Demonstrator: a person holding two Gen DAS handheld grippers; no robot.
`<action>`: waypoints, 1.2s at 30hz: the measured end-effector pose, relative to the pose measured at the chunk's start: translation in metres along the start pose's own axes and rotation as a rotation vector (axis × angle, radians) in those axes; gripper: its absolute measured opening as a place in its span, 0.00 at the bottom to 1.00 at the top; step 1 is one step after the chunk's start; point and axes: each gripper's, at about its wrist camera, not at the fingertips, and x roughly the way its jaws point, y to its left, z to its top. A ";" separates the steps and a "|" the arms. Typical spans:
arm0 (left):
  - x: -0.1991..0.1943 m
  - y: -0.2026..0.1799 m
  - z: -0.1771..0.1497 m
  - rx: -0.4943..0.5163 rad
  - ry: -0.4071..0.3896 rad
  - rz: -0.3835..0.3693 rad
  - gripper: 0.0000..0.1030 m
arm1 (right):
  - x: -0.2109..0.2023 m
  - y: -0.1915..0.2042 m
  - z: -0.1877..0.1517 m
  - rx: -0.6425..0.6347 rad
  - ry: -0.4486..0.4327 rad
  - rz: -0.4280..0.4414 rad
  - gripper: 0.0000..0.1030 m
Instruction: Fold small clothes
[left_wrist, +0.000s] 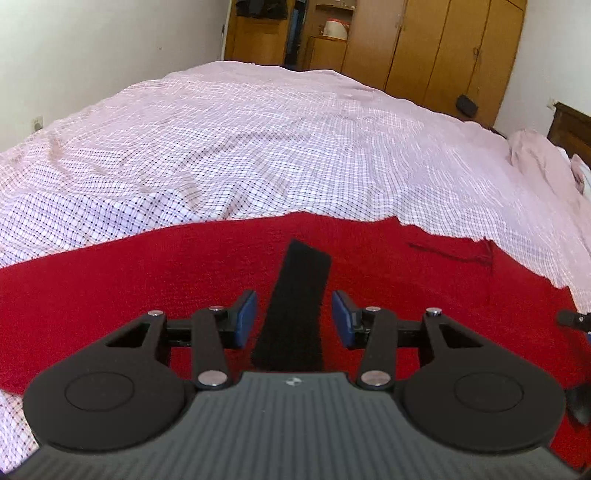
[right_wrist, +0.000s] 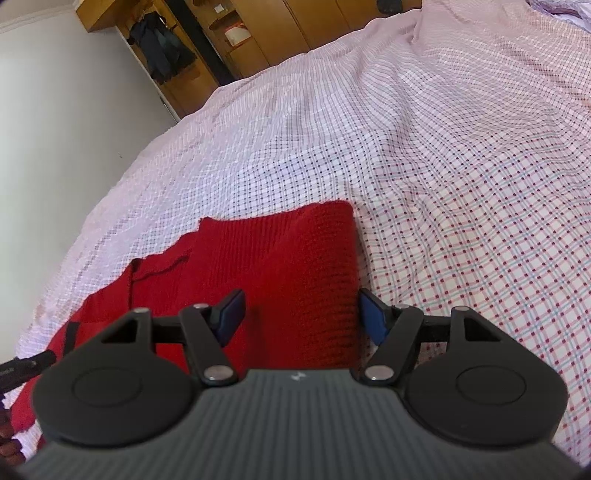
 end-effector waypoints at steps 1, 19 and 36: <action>0.004 0.001 0.001 0.003 0.003 0.002 0.49 | 0.001 -0.001 0.001 0.003 0.000 0.004 0.67; 0.002 -0.022 -0.005 0.126 -0.130 -0.008 0.20 | -0.012 0.005 0.000 -0.028 -0.204 -0.017 0.17; 0.024 -0.008 -0.007 0.083 0.038 0.043 0.32 | -0.012 -0.010 0.007 0.038 -0.110 -0.082 0.51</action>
